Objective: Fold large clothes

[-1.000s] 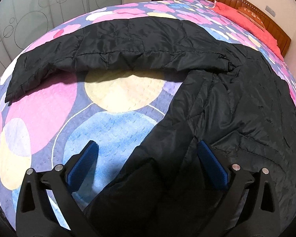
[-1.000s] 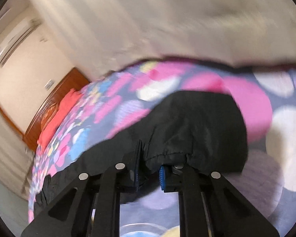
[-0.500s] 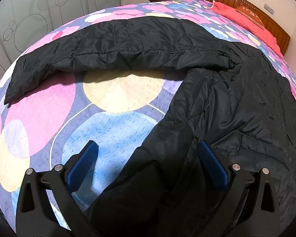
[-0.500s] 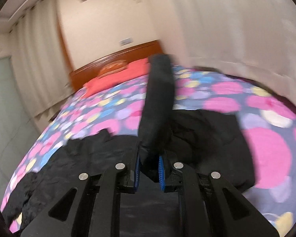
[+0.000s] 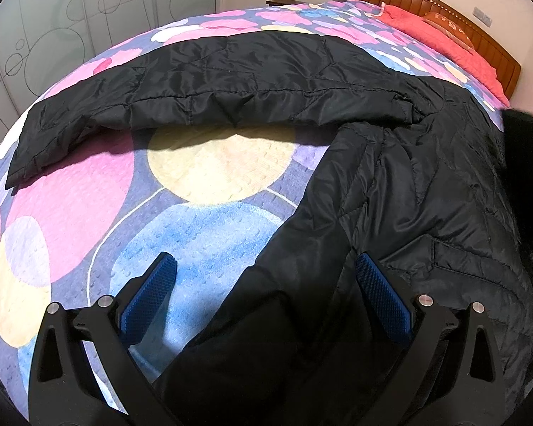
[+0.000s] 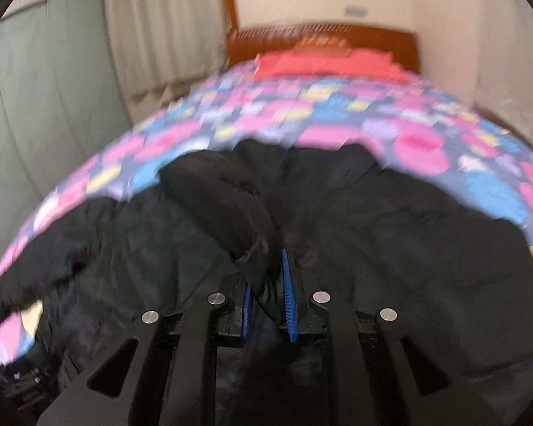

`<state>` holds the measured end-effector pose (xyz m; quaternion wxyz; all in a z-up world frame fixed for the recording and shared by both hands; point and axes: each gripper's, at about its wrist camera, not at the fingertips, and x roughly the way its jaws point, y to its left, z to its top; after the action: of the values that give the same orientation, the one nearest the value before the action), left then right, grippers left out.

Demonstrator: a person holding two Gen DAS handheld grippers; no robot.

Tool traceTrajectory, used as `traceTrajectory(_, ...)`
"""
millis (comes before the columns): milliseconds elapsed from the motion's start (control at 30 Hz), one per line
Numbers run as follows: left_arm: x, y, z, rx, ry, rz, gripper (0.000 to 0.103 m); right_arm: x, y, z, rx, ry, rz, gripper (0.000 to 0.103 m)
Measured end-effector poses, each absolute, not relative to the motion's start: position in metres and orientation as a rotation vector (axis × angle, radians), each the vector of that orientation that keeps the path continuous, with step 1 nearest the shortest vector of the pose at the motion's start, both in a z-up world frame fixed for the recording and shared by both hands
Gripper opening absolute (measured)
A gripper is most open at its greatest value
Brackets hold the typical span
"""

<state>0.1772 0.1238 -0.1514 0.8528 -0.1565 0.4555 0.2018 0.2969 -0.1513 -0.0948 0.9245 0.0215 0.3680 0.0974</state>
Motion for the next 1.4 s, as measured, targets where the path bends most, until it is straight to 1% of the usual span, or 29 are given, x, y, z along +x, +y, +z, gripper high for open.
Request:
traceTrajectory(33,0.177,0.123,-0.152,-0.328,0.958,0.425,0.101,0.302,-0.144,-0.102,0.027,0.788,0.201,0.019)
traceTrajectory(133,0.177,0.123,-0.152,-0.328,0.957,0.425,0.101,0.308,-0.128,-0.118,-0.028,0.874,0.19,0.021)
traceTrajectory(200,0.177,0.123,-0.152,-0.329,0.957,0.424,0.101,0.302,-0.132,-0.113,-0.016,0.867,0.202,0.022)
traceTrajectory(267,0.177,0.123,-0.152,-0.328,0.957,0.425,0.101,0.298,-0.141,-0.104,0.033,0.868,0.23,0.027)
traceTrajectory(300,0.177,0.123,-0.152,-0.328,0.957,0.426,0.101,0.294,-0.149,-0.097,0.073,0.868,0.26,0.042)
traceTrajectory(333,0.177,0.123,-0.152,-0.328,0.957,0.426,0.101,0.293,-0.155,-0.093,0.103,0.865,0.285,0.064)
traceTrajectory(367,0.177,0.123,-0.152,-0.328,0.957,0.426,0.101,0.286,-0.159,-0.088,0.136,0.852,0.31,0.071)
traceTrajectory(400,0.177,0.123,-0.152,-0.329,0.957,0.425,0.101,0.282,-0.166,-0.081,0.166,0.831,0.332,0.074)
traceTrajectory(600,0.177,0.124,-0.152,-0.328,0.958,0.425,0.101,0.271,-0.201,-0.046,0.227,0.749,0.344,0.075)
traceTrajectory(667,0.177,0.123,-0.152,-0.327,0.957,0.426,0.101,0.278,-0.22,-0.042,0.201,0.733,0.248,0.072)
traceTrajectory(700,0.177,0.123,-0.152,-0.326,0.957,0.426,0.101,0.282,-0.233,-0.042,0.197,0.731,0.192,0.059)
traceTrajectory(733,0.177,0.123,-0.152,-0.326,0.958,0.426,0.101,0.289,-0.252,-0.044,0.206,0.74,0.112,0.051)
traceTrajectory(767,0.177,0.123,-0.152,-0.327,0.957,0.426,0.101,0.295,-0.267,-0.048,0.215,0.748,0.048,0.05)
traceTrajectory(833,0.177,0.123,-0.152,-0.326,0.957,0.426,0.101,0.307,-0.303,-0.06,0.22,0.766,-0.116,0.043)
traceTrajectory(933,0.177,0.123,-0.152,-0.325,0.957,0.427,0.101,0.319,-0.34,-0.088,0.224,0.822,-0.282,0.042)
traceTrajectory(1033,0.177,0.123,-0.152,-0.324,0.958,0.428,0.101,0.335,-0.351,-0.134,0.237,0.945,-0.264,0.042)
traceTrajectory(1100,0.178,0.123,-0.152,-0.322,0.959,0.428,0.101,0.335,-0.345,-0.134,0.19,0.927,-0.273,0.042)
traceTrajectory(1167,0.178,0.124,-0.152,-0.322,0.959,0.428,0.101,0.332,-0.332,-0.12,0.163,0.908,-0.303,0.042)
traceTrajectory(1300,0.179,0.125,-0.152,-0.316,0.96,0.43,0.101,0.319,-0.285,-0.096,0.123,0.827,-0.178,0.042)
traceTrajectory(1367,0.179,0.124,-0.152,-0.317,0.959,0.43,0.101,0.318,-0.251,-0.097,0.117,0.832,-0.069,0.043)
traceTrajectory(1400,0.18,0.124,-0.152,-0.317,0.959,0.43,0.101,0.322,-0.231,-0.106,0.11,0.87,-0.005,0.043)
